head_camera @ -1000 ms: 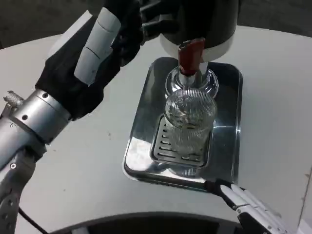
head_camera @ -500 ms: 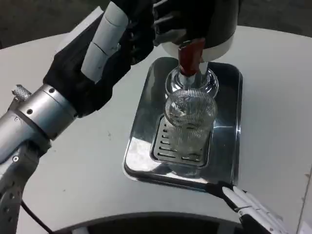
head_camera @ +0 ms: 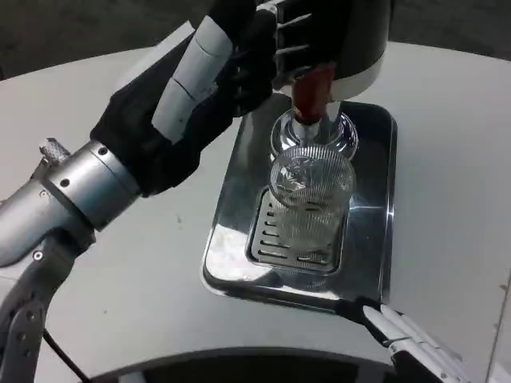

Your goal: Grasp the cup under the faucet to collect the drink, then remove the cup.

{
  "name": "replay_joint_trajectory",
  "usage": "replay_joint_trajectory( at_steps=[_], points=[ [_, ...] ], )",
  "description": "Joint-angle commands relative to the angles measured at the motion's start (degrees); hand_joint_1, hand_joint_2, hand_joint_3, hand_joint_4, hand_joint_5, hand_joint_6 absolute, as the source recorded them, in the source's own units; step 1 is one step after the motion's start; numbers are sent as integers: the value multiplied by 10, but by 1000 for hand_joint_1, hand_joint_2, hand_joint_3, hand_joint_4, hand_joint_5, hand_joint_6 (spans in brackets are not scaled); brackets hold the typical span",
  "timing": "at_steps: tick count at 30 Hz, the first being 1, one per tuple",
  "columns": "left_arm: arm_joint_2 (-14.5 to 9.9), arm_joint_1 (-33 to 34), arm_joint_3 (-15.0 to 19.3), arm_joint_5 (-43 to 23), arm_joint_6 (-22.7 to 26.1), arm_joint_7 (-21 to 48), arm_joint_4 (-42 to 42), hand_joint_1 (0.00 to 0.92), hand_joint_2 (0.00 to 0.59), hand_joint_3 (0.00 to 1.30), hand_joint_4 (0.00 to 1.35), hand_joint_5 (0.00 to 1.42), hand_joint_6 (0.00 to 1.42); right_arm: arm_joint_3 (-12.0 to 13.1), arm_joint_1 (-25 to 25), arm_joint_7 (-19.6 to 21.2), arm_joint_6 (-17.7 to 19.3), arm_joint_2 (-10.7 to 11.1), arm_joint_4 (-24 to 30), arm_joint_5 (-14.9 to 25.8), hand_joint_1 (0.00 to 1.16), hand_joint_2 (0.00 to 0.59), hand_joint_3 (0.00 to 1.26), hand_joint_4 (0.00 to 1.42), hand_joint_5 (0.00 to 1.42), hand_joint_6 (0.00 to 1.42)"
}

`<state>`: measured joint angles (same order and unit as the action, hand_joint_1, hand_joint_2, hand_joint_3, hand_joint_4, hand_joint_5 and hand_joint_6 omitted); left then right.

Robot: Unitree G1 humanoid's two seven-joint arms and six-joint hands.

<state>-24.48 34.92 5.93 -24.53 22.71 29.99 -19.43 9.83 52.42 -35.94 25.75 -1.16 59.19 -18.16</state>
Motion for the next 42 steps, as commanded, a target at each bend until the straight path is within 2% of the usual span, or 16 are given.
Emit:
replay_joint_trajectory(
  at_steps=[1, 12, 26, 42],
  points=[
    [-1, 9, -4, -2, -10, 12, 14, 0, 59, 175, 139, 180, 122, -3, 10, 4, 6, 4, 8, 7, 739, 506, 74, 25, 0, 0],
    [0, 12, -14, 6, -24, 29, 36, 0, 58, 179, 102, 154, 63, -4, 11, 5, 4, 3, 8, 7, 737, 506, 81, 31, 0, 0],
    [9, 20, -33, 20, -72, 56, 95, 0, 58, 194, 106, 142, 59, -8, 17, 6, 5, 1, 8, 5, 735, 506, 83, 41, 0, 0],
    [5, 20, -33, 31, -97, 79, 135, 0, 68, 256, 207, 201, 91, -12, 15, 6, 1, 1, 8, 5, 735, 506, 92, 50, 0, 0]
  ],
)
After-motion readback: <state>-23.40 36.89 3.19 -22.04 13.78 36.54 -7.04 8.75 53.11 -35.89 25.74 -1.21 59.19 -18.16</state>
